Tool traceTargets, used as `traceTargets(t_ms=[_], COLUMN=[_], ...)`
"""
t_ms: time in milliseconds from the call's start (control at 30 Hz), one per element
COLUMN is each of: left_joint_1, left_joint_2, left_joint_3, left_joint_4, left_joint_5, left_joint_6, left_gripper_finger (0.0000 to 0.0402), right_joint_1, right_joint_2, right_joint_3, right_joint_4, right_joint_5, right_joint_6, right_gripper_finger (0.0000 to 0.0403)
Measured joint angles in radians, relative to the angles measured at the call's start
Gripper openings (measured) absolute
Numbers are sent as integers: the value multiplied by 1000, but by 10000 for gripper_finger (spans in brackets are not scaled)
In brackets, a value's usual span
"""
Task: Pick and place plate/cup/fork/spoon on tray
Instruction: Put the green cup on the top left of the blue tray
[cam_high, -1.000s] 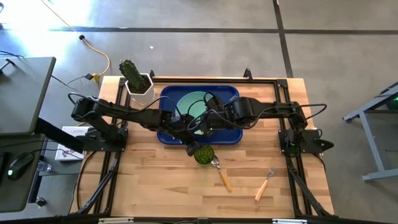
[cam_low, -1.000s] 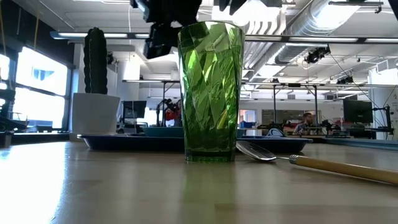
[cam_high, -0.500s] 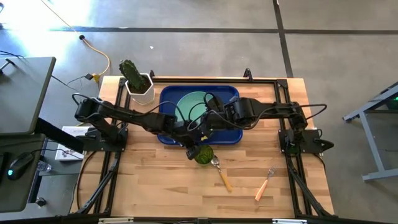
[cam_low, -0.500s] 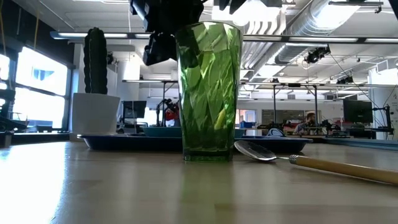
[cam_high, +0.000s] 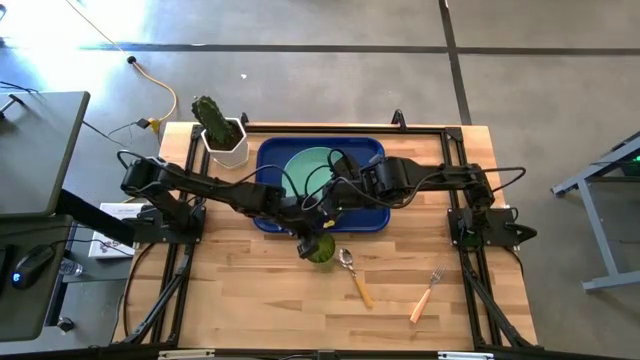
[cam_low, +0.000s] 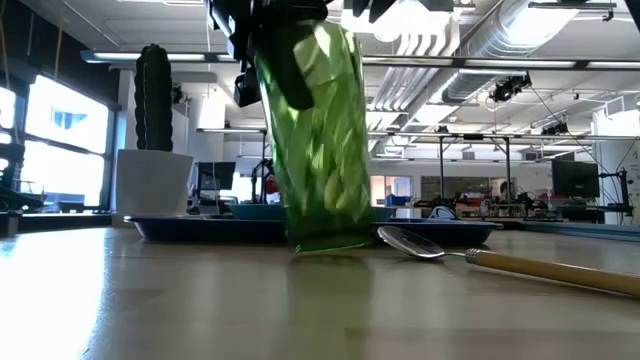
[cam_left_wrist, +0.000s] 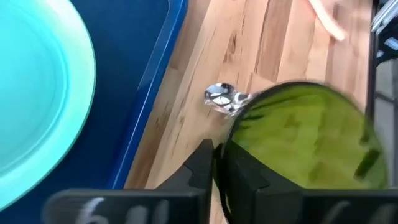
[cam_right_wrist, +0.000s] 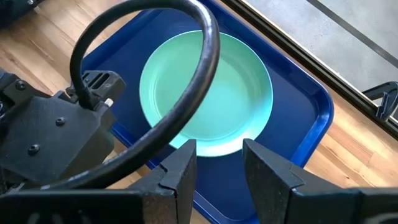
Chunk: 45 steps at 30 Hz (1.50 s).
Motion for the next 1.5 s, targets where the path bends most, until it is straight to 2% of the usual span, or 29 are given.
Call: traceTargets(t_ms=[333,667,900,1100,1333,1500], left_joint_1=[-8,62,170,303,494,613], left_joint_2=[-21,-162,-277,-348,-362,-362], left_joint_3=[0,1,1,1,1,1], left_joint_4=[-59,-189,-340,-388,-390,-385], left_joint_5=[5,30,-33,-60,-60,-60], left_joint_6=[79,157,245,322,440,489], left_gripper_finger=[5,3,3,3,3,4], right_joint_1=[0,3,3,3,0,-3], right_joint_2=[0,0,0,0,0,0], right_joint_3=[0,0,0,0,0,0], right_joint_4=[0,2,1,1,1,1], right_joint_5=[0,0,0,0,2,59], right_joint_6=[3,32,65,79,73,17], right_gripper_finger=[122,122,122,122,122,122])
